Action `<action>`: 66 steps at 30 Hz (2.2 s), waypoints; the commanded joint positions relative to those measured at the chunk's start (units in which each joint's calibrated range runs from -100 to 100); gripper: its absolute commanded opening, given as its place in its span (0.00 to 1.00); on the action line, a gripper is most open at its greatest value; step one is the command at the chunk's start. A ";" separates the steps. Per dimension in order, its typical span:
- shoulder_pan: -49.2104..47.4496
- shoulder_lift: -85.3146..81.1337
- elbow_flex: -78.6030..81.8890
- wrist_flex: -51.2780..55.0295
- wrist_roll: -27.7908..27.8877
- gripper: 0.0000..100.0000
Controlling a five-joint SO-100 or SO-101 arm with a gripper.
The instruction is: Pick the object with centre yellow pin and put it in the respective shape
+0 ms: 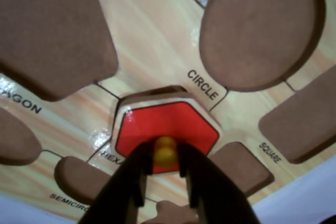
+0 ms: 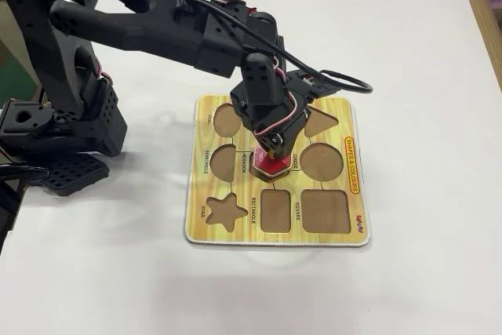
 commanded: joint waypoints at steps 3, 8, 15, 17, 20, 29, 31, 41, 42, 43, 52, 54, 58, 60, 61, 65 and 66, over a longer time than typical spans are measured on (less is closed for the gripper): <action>0.68 1.90 -2.88 -0.84 0.23 0.04; 0.68 1.98 -2.88 -0.84 0.18 0.04; 0.68 1.90 -2.97 -0.84 0.18 0.04; 0.78 1.90 -2.88 -1.44 0.18 0.04; 0.97 1.82 -2.88 -2.82 0.18 0.04; 2.73 1.82 -2.70 -2.74 0.18 0.04; 2.73 1.82 -2.43 -2.74 0.13 0.04; 2.54 1.40 -2.25 -2.39 0.08 0.21; 2.34 0.65 -2.25 -2.56 0.03 0.21; 2.24 -0.28 -2.16 -2.39 0.03 0.21; -0.39 -6.97 -1.80 -1.79 -7.72 0.21; -0.88 -9.82 -1.35 -1.79 -8.50 0.21; -1.08 -15.59 3.24 -1.87 -11.85 0.21; -1.08 -18.18 5.67 -1.87 -12.74 0.21; -1.08 -19.27 6.38 -1.87 -12.79 0.21; -1.08 -24.29 8.72 -1.87 -12.79 0.21; -1.08 -26.38 9.89 -1.87 -12.79 0.21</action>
